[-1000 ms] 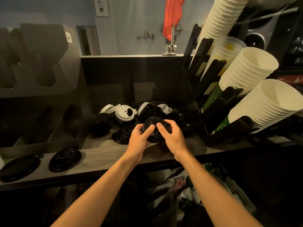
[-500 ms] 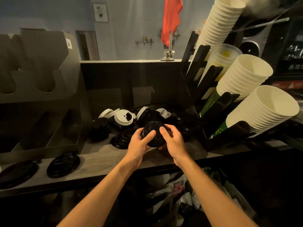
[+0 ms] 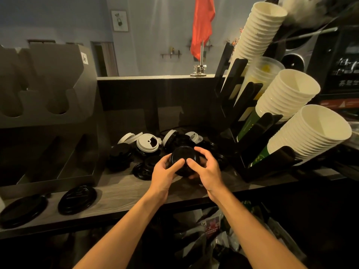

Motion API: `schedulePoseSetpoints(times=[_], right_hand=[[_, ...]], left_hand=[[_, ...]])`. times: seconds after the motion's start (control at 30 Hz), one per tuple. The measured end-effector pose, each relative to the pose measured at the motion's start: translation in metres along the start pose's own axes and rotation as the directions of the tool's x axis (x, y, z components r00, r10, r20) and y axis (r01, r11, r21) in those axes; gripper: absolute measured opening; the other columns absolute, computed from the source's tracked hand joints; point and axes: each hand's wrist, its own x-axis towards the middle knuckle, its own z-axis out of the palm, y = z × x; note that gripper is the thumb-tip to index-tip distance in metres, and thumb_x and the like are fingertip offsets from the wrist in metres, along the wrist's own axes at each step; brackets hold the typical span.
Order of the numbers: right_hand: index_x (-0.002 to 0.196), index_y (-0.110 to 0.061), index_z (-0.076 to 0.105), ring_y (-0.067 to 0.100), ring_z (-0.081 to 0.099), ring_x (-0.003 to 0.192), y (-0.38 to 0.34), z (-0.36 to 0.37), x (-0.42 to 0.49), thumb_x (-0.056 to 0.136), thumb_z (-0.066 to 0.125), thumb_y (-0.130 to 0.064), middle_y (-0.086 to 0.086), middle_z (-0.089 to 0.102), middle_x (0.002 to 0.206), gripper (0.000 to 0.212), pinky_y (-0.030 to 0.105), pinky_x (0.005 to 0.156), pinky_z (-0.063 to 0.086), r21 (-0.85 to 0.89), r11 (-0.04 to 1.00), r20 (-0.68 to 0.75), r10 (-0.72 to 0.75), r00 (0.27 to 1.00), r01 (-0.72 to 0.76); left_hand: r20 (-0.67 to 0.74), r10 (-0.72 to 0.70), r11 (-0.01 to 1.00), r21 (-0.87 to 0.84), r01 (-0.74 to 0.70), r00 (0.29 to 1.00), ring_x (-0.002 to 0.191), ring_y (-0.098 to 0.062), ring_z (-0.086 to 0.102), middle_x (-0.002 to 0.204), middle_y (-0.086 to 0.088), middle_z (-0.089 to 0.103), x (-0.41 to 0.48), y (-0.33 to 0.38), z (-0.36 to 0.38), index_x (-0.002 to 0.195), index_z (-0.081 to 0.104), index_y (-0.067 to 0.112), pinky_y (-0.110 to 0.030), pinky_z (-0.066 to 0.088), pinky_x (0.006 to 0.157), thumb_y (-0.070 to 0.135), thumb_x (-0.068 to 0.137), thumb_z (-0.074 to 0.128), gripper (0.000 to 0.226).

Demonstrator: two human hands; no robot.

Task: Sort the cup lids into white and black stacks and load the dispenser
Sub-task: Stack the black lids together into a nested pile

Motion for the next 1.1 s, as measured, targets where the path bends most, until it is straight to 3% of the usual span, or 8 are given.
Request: schedulePoseSetpoints(times=[0.2, 0.33, 0.43, 0.57, 0.73, 0.87, 0.97, 1.1], right_hand=[[0.13, -0.031, 0.058, 0.009, 0.063, 0.106, -0.011, -0.017, -0.002, 0.093, 0.07, -0.032, -0.004, 0.063, 0.119, 0.038, 0.022, 0.077, 0.056, -0.091, 0.995, 0.009, 0.04, 0.999, -0.039], [0.128, -0.022, 0.062, 0.013, 0.068, 0.1, -0.018, -0.014, 0.0, 0.092, 0.072, -0.021, 0.001, 0.07, 0.114, 0.038, 0.019, 0.067, 0.055, 0.182, 0.978, -0.066, 0.117, 0.991, -0.103], [0.122, -0.021, 0.064, 0.018, 0.069, 0.102, -0.012, -0.002, -0.002, 0.091, 0.072, -0.021, 0.003, 0.071, 0.113, 0.032, 0.025, 0.071, 0.056, 0.324, 0.927, -0.095, 0.232, 0.968, -0.19], [0.118, -0.027, 0.061, 0.008, 0.064, 0.102, -0.004, -0.004, 0.004, 0.098, 0.061, -0.043, -0.007, 0.065, 0.113, 0.026, 0.023, 0.077, 0.055, -0.156, 0.985, -0.126, 0.057, 0.99, -0.077], [0.122, -0.025, 0.058, 0.013, 0.054, 0.112, 0.004, -0.04, 0.027, 0.099, 0.056, -0.041, -0.006, 0.055, 0.122, 0.029, 0.03, 0.087, 0.051, -0.858, 0.507, -0.109, -0.335, 0.936, 0.082], [0.147, -0.026, 0.039, 0.023, 0.038, 0.138, 0.018, -0.05, 0.035, 0.092, 0.062, -0.046, 0.001, 0.043, 0.149, 0.063, 0.039, 0.112, 0.034, -0.964, 0.266, 0.0, -0.091, 0.996, 0.024], [0.149, -0.025, 0.038, 0.024, 0.043, 0.137, 0.024, -0.049, 0.037, 0.093, 0.059, -0.047, 0.002, 0.05, 0.147, 0.064, 0.04, 0.113, 0.031, -0.982, 0.181, 0.044, -0.076, 0.996, 0.057], [0.142, -0.028, 0.046, 0.021, 0.058, 0.121, 0.019, -0.046, 0.035, 0.099, 0.056, -0.036, -0.001, 0.062, 0.13, 0.044, 0.037, 0.097, 0.047, -0.957, 0.277, 0.037, -0.198, 0.98, 0.092]], left_hand=[[0.025, 0.008, 1.0, -0.014, -0.007, 1.0, 0.11, -0.018, 0.073, 0.11, 0.0, 0.079, 0.001, 0.002, 0.001, 0.116, 0.071, 0.022, -0.037, 0.057, 0.095, 0.017, 0.087, 0.078, 0.031], [0.12, -0.035, 0.995, -0.093, 0.046, 0.992, 0.12, -0.023, 0.068, 0.125, -0.005, 0.073, 0.003, 0.002, 0.006, 0.134, 0.063, 0.019, -0.042, 0.052, 0.104, 0.04, 0.074, 0.087, 0.067], [0.212, -0.062, 0.982, -0.162, 0.097, 0.975, 0.12, -0.028, 0.068, 0.126, -0.013, 0.072, 0.004, 0.006, 0.012, 0.134, 0.06, 0.011, -0.041, 0.053, 0.1, 0.03, 0.086, 0.078, 0.055], [0.117, -0.072, 0.987, -0.137, 0.088, 0.99, 0.112, -0.028, 0.071, 0.123, -0.017, 0.072, 0.011, 0.015, 0.013, 0.128, 0.061, 0.008, -0.044, 0.059, 0.092, 0.02, 0.098, 0.063, 0.033], [0.048, -0.113, 0.989, -0.095, 0.117, 0.992, 0.111, -0.026, 0.071, 0.121, -0.012, 0.072, 0.027, 0.02, 0.007, 0.123, 0.059, 0.014, -0.047, 0.061, 0.09, 0.018, 0.1, 0.061, 0.024], [0.052, -0.08, 0.997, 0.025, 0.078, 0.995, 0.109, -0.023, 0.072, 0.122, -0.01, 0.071, 0.032, 0.01, 0.006, 0.122, 0.062, 0.019, -0.042, 0.063, 0.084, 0.018, 0.098, 0.066, 0.025], [0.039, -0.055, 0.998, 0.021, 0.055, 0.998, 0.108, -0.02, 0.071, 0.12, -0.008, 0.071, 0.033, 0.004, 0.007, 0.119, 0.062, 0.021, -0.036, 0.063, 0.079, 0.015, 0.097, 0.066, 0.023], [-0.02, -0.021, 0.998, 0.052, 0.022, 1.0, 0.11, -0.021, 0.07, 0.12, -0.007, 0.069, 0.035, 0.001, 0.003, 0.116, 0.06, 0.026, -0.038, 0.063, 0.084, 0.017, 0.097, 0.068, 0.023]])
